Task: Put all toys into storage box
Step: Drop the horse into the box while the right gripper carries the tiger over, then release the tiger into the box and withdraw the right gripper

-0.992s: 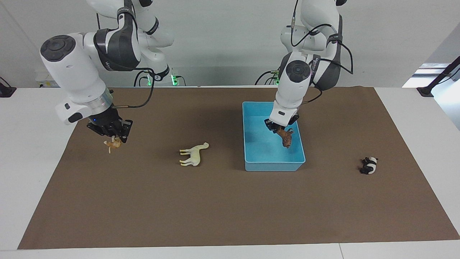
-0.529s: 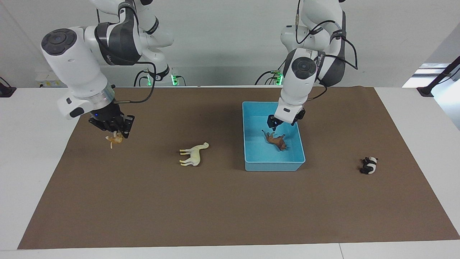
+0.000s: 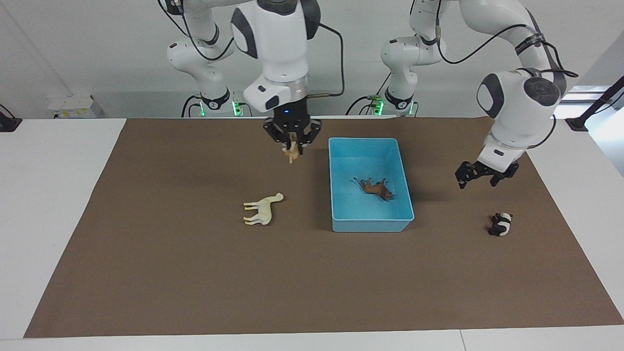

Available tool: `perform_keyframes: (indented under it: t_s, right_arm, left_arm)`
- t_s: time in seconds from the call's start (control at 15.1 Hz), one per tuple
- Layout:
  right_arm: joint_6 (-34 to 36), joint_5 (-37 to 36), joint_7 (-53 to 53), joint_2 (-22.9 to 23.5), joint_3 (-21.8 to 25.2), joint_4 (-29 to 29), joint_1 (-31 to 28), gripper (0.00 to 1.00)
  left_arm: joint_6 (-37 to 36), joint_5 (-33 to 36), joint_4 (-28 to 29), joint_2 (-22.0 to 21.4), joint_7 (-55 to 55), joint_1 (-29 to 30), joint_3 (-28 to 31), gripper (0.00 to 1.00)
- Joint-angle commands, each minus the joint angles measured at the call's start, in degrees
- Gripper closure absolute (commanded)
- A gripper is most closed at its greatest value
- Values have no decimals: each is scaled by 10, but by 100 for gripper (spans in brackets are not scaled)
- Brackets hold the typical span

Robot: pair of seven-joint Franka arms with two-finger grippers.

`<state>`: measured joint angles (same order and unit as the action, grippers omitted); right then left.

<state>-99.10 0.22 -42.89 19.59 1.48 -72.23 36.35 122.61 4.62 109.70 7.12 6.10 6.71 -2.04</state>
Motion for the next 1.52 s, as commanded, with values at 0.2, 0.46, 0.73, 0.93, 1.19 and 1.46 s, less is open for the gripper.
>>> perform_keyframes:
  t_s: [0.2, 0.46, 0.73, 0.93, 1.19, 1.46]
  right_arm:
    - [-65, -8, -55, 162, 17, 120, 77, 100]
    - [-128, -22, -55, 236, 19, 140, 101, 100]
    - [-167, -20, -61, 253, 15, 142, 106, 100]
    - [-151, -19, -75, 251, 17, 141, 105, 0]
    - [-66, -21, -91, 216, 30, 141, 90, 0]
    - [-1, -16, -52, 133, 70, 128, 32, 0]
  left_arm:
    - [168, 51, 2, 69, 25, 85, -10, 0]
    - [186, 51, -24, 125, 26, 79, -10, 0]
    - [193, 52, -19, 145, 31, 71, -11, 0]
    - [229, 51, -19, 164, 31, 68, -10, 0]
    - [254, 51, -18, 185, 32, 67, -10, 0]
    - [284, 52, -19, 201, 31, 69, -10, 0]
